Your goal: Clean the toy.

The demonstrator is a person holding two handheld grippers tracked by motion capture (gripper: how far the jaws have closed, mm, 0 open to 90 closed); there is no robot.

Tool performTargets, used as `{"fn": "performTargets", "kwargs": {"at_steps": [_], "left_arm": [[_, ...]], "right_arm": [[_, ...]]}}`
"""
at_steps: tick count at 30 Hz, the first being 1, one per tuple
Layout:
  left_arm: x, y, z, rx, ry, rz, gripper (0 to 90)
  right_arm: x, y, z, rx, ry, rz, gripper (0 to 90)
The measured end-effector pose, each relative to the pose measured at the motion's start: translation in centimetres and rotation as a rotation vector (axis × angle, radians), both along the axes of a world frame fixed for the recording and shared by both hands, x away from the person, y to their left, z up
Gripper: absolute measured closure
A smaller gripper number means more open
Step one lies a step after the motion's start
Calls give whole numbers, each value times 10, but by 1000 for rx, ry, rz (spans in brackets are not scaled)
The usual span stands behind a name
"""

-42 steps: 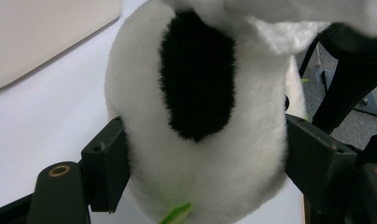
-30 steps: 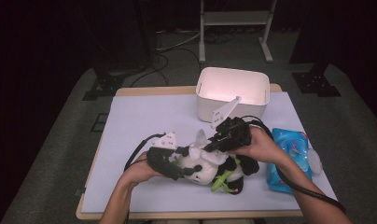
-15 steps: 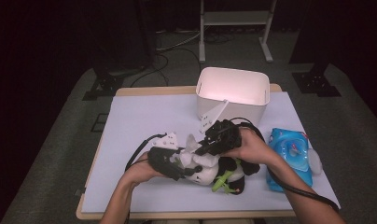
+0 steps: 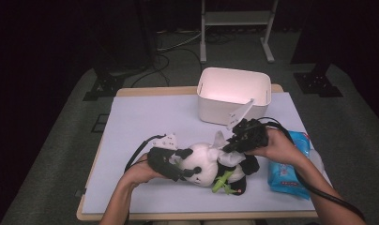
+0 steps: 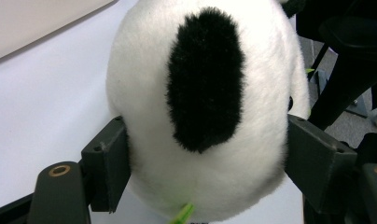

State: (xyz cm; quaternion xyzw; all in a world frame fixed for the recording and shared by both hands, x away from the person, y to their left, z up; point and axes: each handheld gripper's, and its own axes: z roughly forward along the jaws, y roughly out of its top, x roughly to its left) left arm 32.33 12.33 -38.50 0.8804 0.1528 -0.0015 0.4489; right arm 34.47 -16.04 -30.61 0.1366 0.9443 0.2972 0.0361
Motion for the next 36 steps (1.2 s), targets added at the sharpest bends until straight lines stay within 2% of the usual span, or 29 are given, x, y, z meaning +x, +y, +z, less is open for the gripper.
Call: {"fn": "performTargets", "kwargs": {"at_steps": [4, 8, 9, 10, 11, 16, 21, 25, 36], "left_arm": [[0, 1, -1, 5, 5, 1, 226], [-1, 0, -1, 14, 6, 2, 224], [-1, 0, 0, 19, 9, 4, 216], [0, 0, 0, 45, 27, 2, 196], [0, 0, 0, 45, 27, 2, 184], [8, 2, 2, 62, 86, 14, 141], [10, -1, 7, 46, 77, 11, 121], [11, -8, 11, 71, 61, 2, 104], [19, -21, 13, 96, 87, -36, 69]], "right_arm": [[-2, -25, 3, 13, 0, -42, 781], [-5, -32, 2, 19, 3, -49, 782], [-6, -32, 1, 19, 1, -49, 782], [-8, -31, -3, 26, -5, -44, 783], [-8, -31, -3, 26, -5, -44, 783], [-8, -26, -8, 38, 9, -30, 788], [-10, -23, -9, 31, 2, -23, 789], [-12, -22, -10, 34, 1, -19, 789], [-15, -17, -13, 34, 2, -5, 792]]}}
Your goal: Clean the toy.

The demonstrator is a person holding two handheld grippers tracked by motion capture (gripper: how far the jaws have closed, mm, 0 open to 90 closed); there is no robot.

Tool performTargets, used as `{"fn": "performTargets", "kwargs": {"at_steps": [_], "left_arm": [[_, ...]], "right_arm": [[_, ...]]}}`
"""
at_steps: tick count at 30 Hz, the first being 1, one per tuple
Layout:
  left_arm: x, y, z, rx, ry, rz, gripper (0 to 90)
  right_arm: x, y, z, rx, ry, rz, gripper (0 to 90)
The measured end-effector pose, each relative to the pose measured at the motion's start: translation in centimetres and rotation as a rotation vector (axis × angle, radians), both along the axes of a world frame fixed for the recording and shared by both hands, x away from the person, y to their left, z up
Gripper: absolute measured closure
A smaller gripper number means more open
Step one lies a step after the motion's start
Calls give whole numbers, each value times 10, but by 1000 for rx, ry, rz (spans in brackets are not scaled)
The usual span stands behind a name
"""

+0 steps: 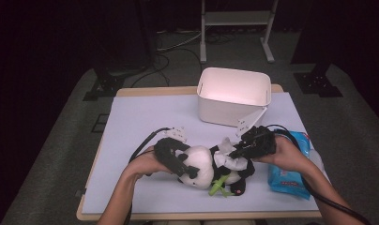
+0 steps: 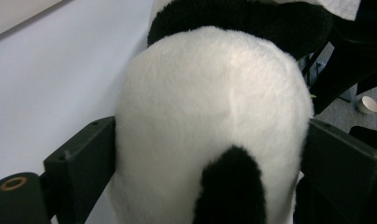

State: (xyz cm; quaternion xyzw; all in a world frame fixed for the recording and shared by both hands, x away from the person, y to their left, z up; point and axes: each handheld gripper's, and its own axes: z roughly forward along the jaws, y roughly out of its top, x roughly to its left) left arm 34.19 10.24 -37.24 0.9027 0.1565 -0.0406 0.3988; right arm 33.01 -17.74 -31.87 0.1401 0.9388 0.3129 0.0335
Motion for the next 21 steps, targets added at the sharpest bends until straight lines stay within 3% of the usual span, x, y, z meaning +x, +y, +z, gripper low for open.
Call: {"fn": "performTargets", "kwargs": {"at_steps": [10, 14, 15, 16, 17, 21], "left_arm": [[-1, -7, -1, 26, -9, -9, 57], [-3, -9, -2, 30, -31, -18, 76], [-3, -8, -2, 24, -39, -22, 136], [-3, -7, -2, 18, -43, -23, 136], [-4, -5, -2, 0, -65, -22, 214], [-5, -3, -2, -19, -87, -13, 291]], "right_arm": [[-2, 2, -1, -2, -2, 8, 793], [-1, 3, -1, -3, -1, 6, 792], [-1, 2, -1, -1, -7, 2, 791], [-1, 2, -1, -1, -7, 2, 791], [0, 1, 0, 7, -8, -4, 791], [2, -1, 3, 16, -10, -13, 792]]}}
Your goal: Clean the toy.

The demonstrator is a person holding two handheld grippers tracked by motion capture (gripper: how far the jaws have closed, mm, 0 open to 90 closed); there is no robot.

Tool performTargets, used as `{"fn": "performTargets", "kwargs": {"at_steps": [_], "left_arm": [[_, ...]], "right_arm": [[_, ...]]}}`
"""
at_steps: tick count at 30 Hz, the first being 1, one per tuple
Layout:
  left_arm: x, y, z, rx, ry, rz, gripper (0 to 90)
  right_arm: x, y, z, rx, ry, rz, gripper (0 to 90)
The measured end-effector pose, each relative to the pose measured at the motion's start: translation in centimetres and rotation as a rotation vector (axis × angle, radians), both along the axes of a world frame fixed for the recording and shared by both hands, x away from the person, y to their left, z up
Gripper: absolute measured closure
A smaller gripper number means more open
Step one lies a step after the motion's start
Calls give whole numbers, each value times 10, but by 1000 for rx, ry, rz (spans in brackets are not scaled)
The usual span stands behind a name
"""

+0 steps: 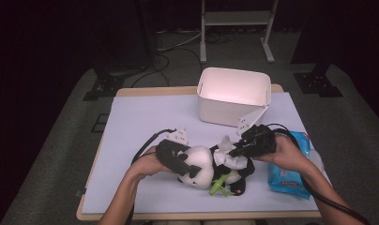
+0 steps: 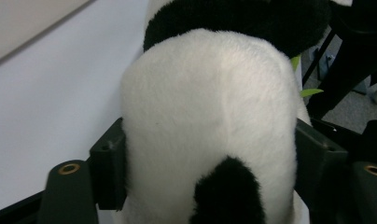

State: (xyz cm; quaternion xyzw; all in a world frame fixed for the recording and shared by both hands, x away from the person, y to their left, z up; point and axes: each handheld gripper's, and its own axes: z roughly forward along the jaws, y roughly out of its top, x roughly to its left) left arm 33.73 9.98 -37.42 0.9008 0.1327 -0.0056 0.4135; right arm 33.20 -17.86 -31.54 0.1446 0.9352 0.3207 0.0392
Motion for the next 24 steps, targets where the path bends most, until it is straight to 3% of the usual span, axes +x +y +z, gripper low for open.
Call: {"fn": "performTargets", "kwargs": {"at_steps": [5, 11, 13, 19, 21, 24], "left_arm": [[6, 3, 4, -27, -40, 3, 332], [14, 1, 16, -11, -152, 27, 339], [19, 1, 19, -11, -183, 12, 339], [19, 2, 12, -29, -185, -16, 330], [18, 4, 8, -35, -169, -8, 313], [17, 7, 0, -31, -135, -2, 277]], "right_arm": [[8, -1, 8, -1, -14, -26, 793], [20, 4, 17, 9, -26, -51, 794], [26, 8, 23, 16, -28, -48, 793], [40, 15, 30, 14, -27, -60, 793], [47, 17, 21, -34, -4, -73, 793], [49, 15, 12, -31, 20, -65, 794]]}}
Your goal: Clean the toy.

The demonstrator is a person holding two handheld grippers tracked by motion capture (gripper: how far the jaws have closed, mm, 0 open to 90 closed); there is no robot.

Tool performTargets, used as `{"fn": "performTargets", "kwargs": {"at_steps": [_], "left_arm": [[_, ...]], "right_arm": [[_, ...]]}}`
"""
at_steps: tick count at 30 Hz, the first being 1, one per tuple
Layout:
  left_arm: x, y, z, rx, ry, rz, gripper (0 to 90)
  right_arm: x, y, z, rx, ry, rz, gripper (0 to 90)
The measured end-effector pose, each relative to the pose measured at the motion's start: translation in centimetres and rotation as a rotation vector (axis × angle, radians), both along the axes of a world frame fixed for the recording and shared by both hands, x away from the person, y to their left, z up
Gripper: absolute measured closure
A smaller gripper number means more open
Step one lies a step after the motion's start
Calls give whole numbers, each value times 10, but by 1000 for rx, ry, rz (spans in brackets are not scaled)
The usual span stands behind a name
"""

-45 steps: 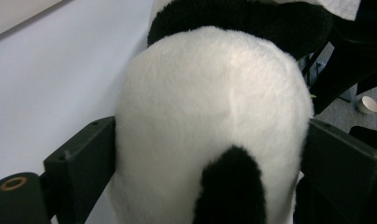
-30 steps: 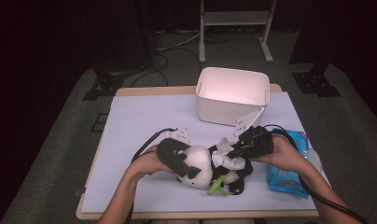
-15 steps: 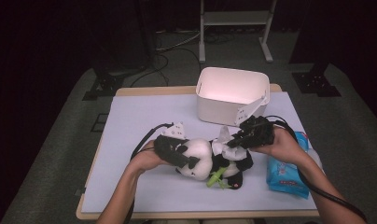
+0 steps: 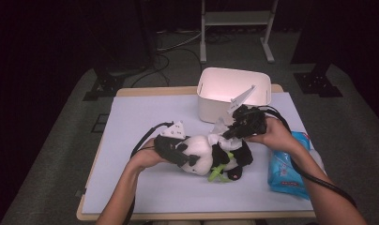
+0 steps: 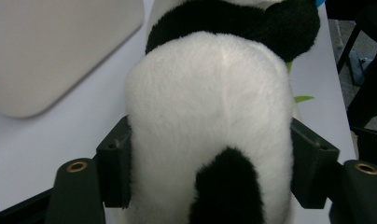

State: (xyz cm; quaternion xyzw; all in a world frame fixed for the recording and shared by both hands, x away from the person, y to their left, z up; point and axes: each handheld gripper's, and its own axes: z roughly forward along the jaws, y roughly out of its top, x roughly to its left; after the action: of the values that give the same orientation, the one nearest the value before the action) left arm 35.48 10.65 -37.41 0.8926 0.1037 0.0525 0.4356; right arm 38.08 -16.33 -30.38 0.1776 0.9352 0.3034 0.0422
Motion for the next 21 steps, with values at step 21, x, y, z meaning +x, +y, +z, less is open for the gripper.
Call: {"fn": "performTargets", "kwargs": {"at_steps": [21], "left_arm": [[-9, 8, 8, -28, 182, -6, 105]], "right_arm": [[-45, -8, -16, 52, 9, 65, 797]]}}
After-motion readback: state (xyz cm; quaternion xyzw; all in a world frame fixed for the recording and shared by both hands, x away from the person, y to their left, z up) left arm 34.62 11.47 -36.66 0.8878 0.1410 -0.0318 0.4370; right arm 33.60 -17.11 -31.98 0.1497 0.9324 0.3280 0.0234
